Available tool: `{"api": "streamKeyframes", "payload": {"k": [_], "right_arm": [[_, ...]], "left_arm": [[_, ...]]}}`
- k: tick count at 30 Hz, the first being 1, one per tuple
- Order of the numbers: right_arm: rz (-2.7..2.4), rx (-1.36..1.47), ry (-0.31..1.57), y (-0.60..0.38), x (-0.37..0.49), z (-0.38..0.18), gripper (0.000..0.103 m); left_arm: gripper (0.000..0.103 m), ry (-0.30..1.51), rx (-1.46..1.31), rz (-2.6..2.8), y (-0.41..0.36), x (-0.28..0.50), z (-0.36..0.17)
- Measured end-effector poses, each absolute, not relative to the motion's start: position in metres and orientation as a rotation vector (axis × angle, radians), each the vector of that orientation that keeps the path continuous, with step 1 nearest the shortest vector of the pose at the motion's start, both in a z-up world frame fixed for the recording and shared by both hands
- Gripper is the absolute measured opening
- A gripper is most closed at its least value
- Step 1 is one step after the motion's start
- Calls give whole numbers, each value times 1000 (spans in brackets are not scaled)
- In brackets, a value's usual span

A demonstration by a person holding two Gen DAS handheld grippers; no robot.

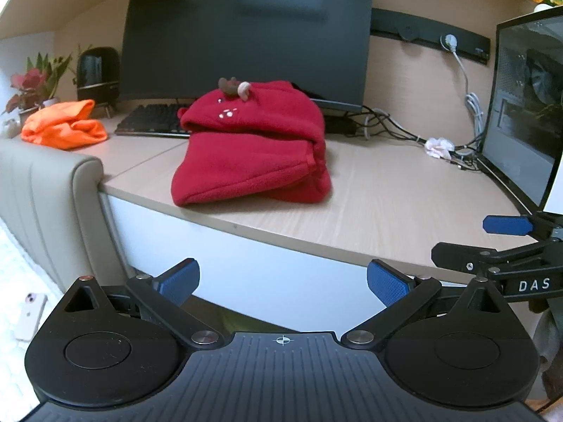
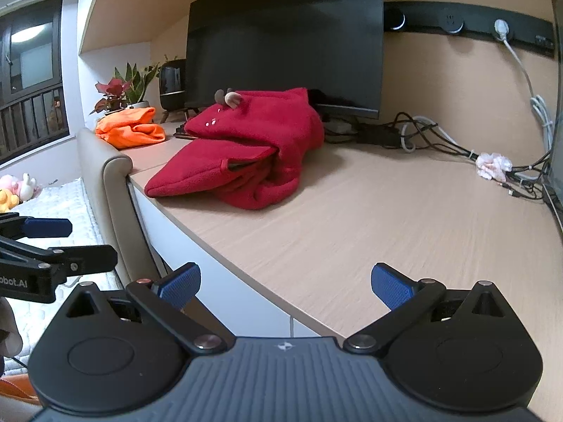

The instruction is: Fold clothes

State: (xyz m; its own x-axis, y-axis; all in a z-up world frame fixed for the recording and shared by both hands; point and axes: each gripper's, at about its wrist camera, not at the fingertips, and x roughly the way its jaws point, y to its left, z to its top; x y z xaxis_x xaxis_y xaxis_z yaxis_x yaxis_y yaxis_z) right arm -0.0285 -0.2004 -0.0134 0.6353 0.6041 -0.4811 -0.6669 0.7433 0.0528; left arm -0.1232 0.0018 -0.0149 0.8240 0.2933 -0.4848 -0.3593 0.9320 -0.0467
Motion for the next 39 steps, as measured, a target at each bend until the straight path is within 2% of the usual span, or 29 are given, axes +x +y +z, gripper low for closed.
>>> {"api": "streamKeyframes", "payload": {"k": [39], "right_arm": [[740, -139, 527, -187, -25, -19, 103]], "left_arm": [[103, 504, -155, 369, 5, -129, -20]]}}
